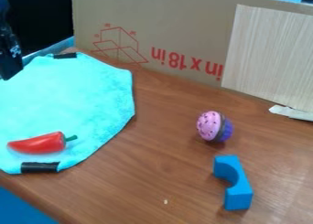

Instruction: Fold the cloth from top to bottom

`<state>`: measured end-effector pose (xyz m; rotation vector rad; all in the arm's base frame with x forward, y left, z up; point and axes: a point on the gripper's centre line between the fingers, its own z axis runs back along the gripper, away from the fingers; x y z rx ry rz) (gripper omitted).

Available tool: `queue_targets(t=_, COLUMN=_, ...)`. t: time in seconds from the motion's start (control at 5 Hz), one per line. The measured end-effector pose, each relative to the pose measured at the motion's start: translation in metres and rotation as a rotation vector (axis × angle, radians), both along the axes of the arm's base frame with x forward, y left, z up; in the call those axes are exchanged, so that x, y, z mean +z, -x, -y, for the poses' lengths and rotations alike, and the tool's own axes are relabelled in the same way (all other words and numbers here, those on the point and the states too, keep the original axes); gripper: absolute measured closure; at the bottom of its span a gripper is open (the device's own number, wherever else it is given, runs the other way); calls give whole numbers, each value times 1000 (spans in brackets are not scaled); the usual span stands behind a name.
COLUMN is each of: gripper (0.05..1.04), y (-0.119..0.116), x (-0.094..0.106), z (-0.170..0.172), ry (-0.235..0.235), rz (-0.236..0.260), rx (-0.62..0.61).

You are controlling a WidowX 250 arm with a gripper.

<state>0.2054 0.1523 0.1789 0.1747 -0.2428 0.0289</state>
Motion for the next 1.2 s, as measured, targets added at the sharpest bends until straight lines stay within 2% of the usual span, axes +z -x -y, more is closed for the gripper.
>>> queue_targets(t=0.2, gripper=83, y=0, x=-5, z=0, ry=13, rz=-15, rx=3)
queue_targets(t=0.4, gripper=83, y=-22, x=-26, z=-13, ry=18, rz=-55, rx=0)
queue_targets(t=0.6, gripper=83, y=-48, x=-40, z=-25, ry=14, rz=-24, rx=-43)
queue_targets(t=0.8, gripper=83, y=-73, x=-48, z=-35, ry=18, rz=-2, rx=-145)
queue_targets(t=1.0, gripper=83, y=-91, x=-48, z=-52, ry=46, rz=19, rx=-308)
queue_targets(t=1.2, gripper=83, y=-103, x=-45, z=-67, ry=16, rz=26, rx=-392)
